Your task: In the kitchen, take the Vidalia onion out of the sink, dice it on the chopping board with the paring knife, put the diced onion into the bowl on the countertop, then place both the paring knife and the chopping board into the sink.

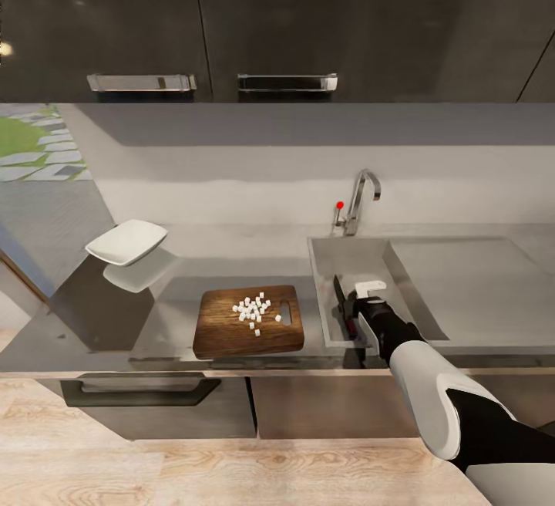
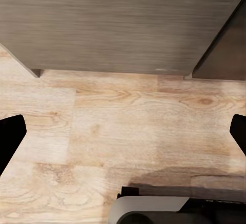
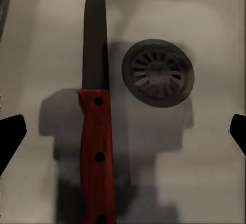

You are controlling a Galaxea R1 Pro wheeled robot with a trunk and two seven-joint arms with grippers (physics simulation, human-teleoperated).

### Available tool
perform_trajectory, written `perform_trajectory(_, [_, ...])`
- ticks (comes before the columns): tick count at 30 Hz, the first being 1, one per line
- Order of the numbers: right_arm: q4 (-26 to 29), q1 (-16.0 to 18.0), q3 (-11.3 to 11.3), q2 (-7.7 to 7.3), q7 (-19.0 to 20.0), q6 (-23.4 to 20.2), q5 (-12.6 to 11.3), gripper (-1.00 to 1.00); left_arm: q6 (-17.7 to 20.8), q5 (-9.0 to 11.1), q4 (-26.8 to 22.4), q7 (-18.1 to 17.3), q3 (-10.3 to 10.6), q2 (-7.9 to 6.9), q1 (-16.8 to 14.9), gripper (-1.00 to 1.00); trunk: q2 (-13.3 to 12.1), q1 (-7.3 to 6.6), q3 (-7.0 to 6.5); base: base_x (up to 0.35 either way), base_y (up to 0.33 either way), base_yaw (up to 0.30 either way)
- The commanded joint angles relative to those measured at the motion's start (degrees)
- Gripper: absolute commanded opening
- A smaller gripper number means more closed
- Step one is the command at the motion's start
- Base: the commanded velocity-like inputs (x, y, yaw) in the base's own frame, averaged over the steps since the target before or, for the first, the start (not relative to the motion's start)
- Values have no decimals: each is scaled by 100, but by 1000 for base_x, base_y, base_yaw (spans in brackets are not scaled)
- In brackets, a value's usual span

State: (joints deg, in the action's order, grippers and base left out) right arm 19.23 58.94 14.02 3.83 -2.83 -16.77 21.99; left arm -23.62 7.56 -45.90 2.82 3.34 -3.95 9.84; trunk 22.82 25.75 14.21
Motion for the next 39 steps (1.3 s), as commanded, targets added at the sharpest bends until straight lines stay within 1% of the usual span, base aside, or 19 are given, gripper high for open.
perform_trajectory(1, [36, 3, 22, 9, -7, -28, 24, 100, -11, 53, -7, 27, 35, -9, 1, 100, 10, 4, 1, 0, 0, 0])
perform_trajectory(4, [176, 3, 22, 13, -4, -28, 24, 100, -11, 53, -2, 29, 35, -9, 1, 100, 10, 4, -26, 0, 0, 0])
perform_trajectory(8, [595, 3, 15, 13, -8, -20, 24, 100, -11, 53, 2, 28, 35, -9, 1, 100, 10, 4, -62, 0, 0, 0])
perform_trajectory(9, [775, 3, 14, 13, 3, -20, 24, 100, -11, 53, 10, 29, 35, -9, 1, 100, 10, 4, -72, 0, 0, 0])
perform_trajectory(14, [1246, -7, 13, 4, 621, -36, 41, 100, -11, 53, 66, 25, 29, -6, 1, 100, 10, 4, -118, 0, 0, 0])
perform_trajectory(18, [1935, -72, 6, 41, 730, -90, 42, 100, -11, 52, 74, 25, 26, -1, 1, 100, 10, 4, -155, 0, 0, 0])
perform_trajectory(19, [2150, -135, 1, 58, 735, -129, 42, 100, -11, 53, 75, 25, 26, -2, 1, 100, 10, 4, -164, 0, 0, 0])
perform_trajectory(22, [2887, -478, -7, 90, 739, -409, 32, 100, -11, 53, 79, 25, 26, -2, 1, 100, 10, 4, -192, 0, 0, 0])
perform_trajectory(23, [3294, -661, -10, 129, 742, -595, 29, 100, -11, 53, 80, 25, 26, -1, 1, 100, 10, 4, -201, 0, 0, 0])
perform_trajectory(24, [3736, -858, -12, 210, 752, -832, 27, 100, -11, 53, 81, 25, 26, -1, 1, 100, 10, 4, -210, 0, 0, 0])
perform_trajectory(25, [4033, -990, -12, 292, 770, -990, 28, 100, -11, 53, 81, 25, 26, -1, 1, 100, 10, 4, -220, 0, 0, 0])
perform_trajectory(26, [4627, -1271, -11, 446, 850, -1245, 34, 100, -11, 53, 81, 25, 26, 0, 1, 100, 10, 4, -229, 0, 0, 0])
perform_trajectory(27, [5058, -1496, -12, 513, 934, -1386, 36, 100, -11, 53, 81, 25, 26, 0, 1, 100, 10, 4, -238, 0, 0, 0])
perform_trajectory(28, [5315, -1626, -12, 540, 991, -1488, 35, 100, -11, 53, 81, 25, 26, 0, 1, 100, 10, 4, -247, 0, 0, 0])
perform_trajectory(30, [5909, -1893, -15, 593, 1167, -1854, 34, 100, -11, 53, 81, 25, 26, 0, 1, 100, 10, 4, -266, 0, 0, 0])
perform_trajectory(31, [6071, -1957, -18, 609, 1264, -1986, 34, 100, -11, 53, 81, 25, 26, 0, 1, 100, 10, 4, -275, -5, 0, 0])
perform_trajectory(33, [6197, -2015, -20, 617, 1376, -2091, 33, 100, -11, 53, 91, 25, 26, 0, 1, 100, 10, 4, -293, -108, 66, 0])
perform_trajectory(39, [6227, -2035, -22, 617, 1415, -2128, 33, 100, -11, 52, 191, 25, 18, 8, 1, 100, 10, 4, -347, -227, 191, 0])
